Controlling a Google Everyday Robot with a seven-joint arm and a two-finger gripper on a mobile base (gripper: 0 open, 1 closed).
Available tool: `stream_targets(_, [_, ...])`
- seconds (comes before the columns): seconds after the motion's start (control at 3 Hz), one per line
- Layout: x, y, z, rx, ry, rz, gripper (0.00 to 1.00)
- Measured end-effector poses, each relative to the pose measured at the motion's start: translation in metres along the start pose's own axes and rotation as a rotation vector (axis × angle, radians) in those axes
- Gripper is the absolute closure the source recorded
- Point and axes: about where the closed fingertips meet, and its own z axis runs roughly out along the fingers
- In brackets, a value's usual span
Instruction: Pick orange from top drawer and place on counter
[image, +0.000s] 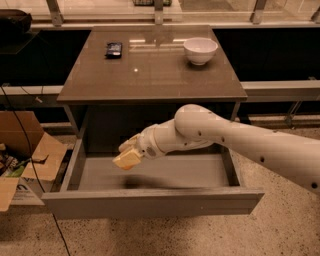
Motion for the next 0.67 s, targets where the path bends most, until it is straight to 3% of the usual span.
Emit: stream_targets(0.67, [-0.094, -0.033, -0.126, 0.16, 0.015, -0.224, 1.0])
